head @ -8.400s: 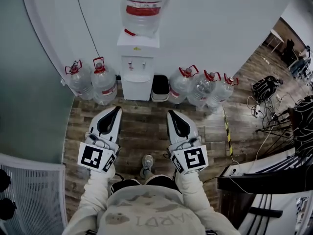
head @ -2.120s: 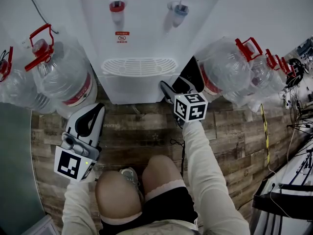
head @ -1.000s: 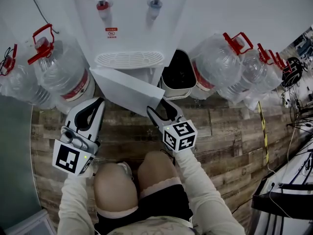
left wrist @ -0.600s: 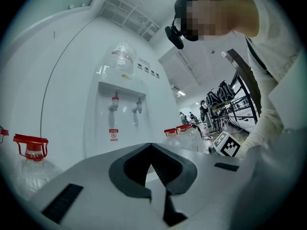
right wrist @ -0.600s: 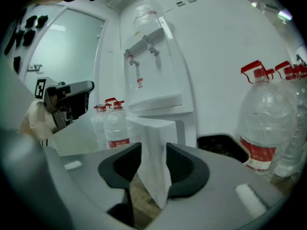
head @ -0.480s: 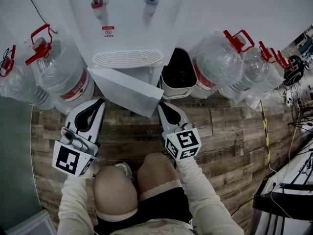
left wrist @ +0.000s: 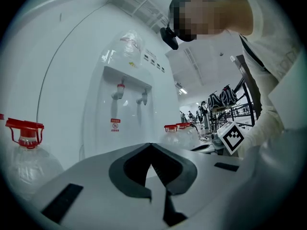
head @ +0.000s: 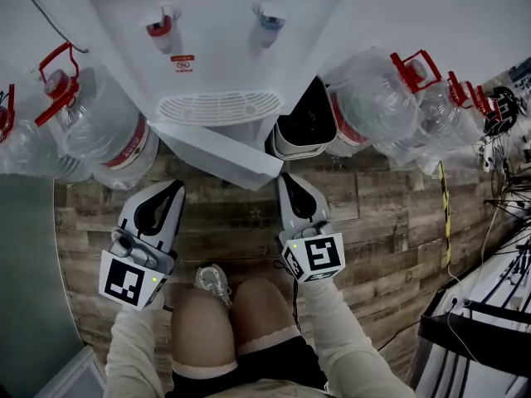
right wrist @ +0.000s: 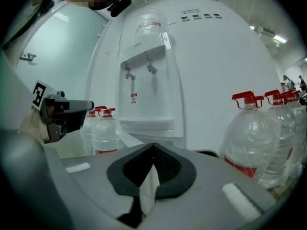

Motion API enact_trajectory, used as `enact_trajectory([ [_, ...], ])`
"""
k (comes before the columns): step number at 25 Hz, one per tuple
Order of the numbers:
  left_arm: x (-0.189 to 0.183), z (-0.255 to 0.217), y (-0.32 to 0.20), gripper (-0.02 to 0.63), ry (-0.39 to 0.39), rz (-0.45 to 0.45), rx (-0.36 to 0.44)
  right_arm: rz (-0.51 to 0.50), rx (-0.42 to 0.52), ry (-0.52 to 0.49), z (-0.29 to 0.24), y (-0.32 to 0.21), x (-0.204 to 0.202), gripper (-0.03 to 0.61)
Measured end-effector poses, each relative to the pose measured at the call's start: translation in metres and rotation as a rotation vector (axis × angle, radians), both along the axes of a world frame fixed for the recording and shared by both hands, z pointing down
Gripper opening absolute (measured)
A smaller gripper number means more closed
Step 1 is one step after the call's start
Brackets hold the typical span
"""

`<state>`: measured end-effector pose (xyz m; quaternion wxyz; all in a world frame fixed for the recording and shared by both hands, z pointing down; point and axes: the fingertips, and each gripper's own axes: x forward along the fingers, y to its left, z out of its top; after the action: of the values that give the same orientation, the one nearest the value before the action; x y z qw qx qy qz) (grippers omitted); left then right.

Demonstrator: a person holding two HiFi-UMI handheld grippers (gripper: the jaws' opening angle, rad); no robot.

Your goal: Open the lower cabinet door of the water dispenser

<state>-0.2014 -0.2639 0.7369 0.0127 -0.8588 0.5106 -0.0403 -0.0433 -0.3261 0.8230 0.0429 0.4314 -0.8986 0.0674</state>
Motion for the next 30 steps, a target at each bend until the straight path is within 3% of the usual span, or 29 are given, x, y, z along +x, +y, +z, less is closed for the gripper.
enact_trajectory([
  [6,-0.003,-0.030,-0.003,0.003,0.031,-0.023,-0.077,0.029,-0.038,-0.011,-0.042,0.002,-0.003,0.009],
  [14,0.006,-0.115,0.008,0.002,0.021,-0.026,-0.122,0.020,-0.047,0.039,-0.139,0.019,0.000,0.009],
  [30,0.031,-0.342,0.051,0.002,0.029,-0.056,-0.088,0.067,-0.025,0.041,-0.369,0.067,0.036,0.009],
])
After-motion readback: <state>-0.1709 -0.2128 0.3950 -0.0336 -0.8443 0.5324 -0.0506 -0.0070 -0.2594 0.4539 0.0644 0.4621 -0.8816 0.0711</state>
